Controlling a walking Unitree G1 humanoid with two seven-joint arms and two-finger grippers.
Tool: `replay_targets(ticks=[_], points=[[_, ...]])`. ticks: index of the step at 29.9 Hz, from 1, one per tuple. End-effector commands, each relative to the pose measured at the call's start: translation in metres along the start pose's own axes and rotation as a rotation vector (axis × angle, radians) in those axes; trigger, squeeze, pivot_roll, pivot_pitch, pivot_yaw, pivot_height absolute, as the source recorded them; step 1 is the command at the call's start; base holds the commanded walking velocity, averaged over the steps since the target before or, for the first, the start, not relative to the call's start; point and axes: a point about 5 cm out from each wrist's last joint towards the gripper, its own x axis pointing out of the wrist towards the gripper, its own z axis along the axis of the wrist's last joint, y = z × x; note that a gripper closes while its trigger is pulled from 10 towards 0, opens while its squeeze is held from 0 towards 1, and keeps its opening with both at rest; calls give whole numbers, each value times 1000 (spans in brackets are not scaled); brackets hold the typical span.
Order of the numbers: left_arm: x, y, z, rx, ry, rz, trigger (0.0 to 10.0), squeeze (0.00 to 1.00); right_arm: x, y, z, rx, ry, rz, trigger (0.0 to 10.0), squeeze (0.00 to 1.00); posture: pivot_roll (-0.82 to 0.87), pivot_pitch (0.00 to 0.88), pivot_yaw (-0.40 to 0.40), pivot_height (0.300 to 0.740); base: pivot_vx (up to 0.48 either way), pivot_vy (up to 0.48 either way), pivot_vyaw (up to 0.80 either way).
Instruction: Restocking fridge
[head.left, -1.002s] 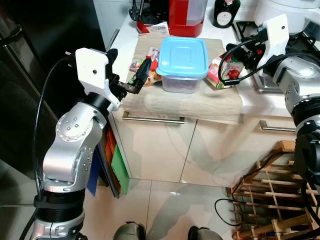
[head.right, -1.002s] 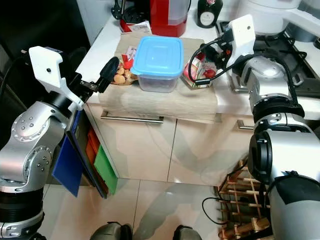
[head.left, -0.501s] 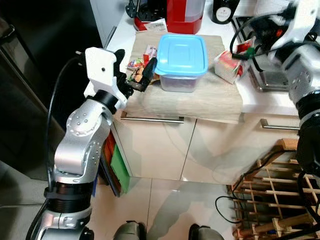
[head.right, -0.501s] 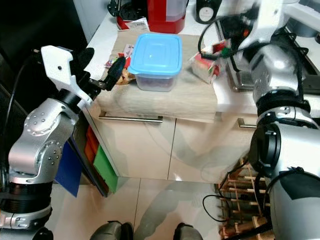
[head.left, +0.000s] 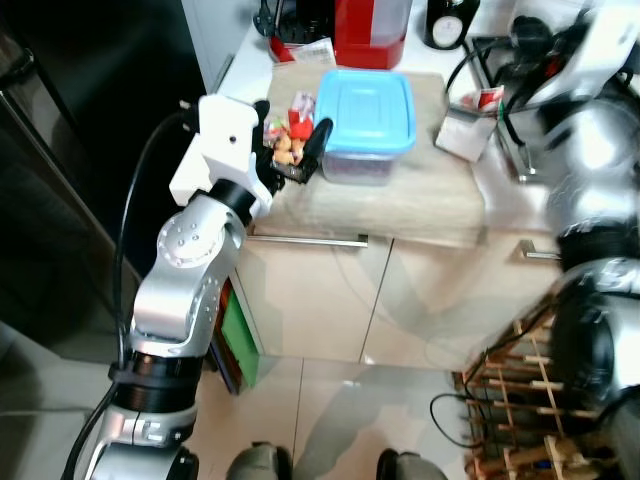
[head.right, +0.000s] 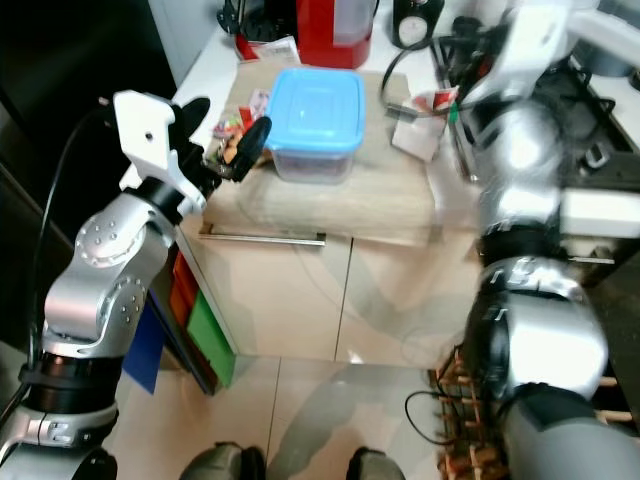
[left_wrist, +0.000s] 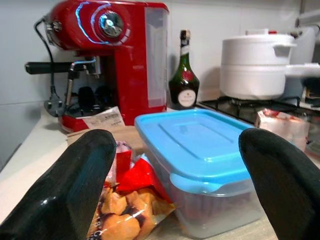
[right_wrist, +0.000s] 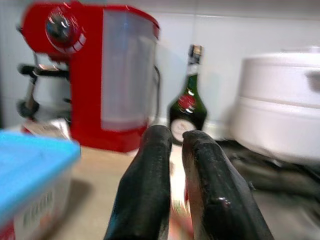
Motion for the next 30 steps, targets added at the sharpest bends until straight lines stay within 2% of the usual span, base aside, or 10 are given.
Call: replay_targets(ticks=[1,5,10,11,15,17,22,26,29,30], points=[[1,3,2,2,-20,18,10000,0,4,1,27,-70,-132,-47,10000,1000,-24,23,52,740,0,0,0],[11,3,2,-1,-34,28,10000,0,-14,7,15,-24,-125,-135,10000,1000,-70,4,70,740,0,0,0],[16,0,2,-6,-49,19,10000,0,-18,5,14,-37,-93,-190,10000,1000,-82,0,74,740,0,0,0],[17,-1,3,-9,-55,19,10000,0,-16,4,15,-39,-89,-195,10000,0,-83,1,76,740,0,0,0],[15,-2,1,-10,-58,21,10000,0,0,6,17,53,-46,-186,10000,0,-73,7,69,740,0,0,0],[11,-1,1,32,-59,24,10000,0,9,8,15,94,9,-185,10000,0,-34,11,45,740,0,0,0],[7,-3,0,89,-46,-18,10000,0,13,9,19,78,7,-179,10000,0,-1,6,22,740,0,0,0],[5,3,7,88,-72,11,10000,0,4,8,26,9,-58,-204,10000,0,3,0,15,740,0,0,0],[7,7,26,26,-177,79,10000,0,-7,11,42,-34,-161,-231,10000,0,-26,0,22,740,0,0,0],[13,6,41,10,-248,104,10000,0,-11,15,56,-75,-237,-235,10000,0,-46,0,31,740,439,0,0]])
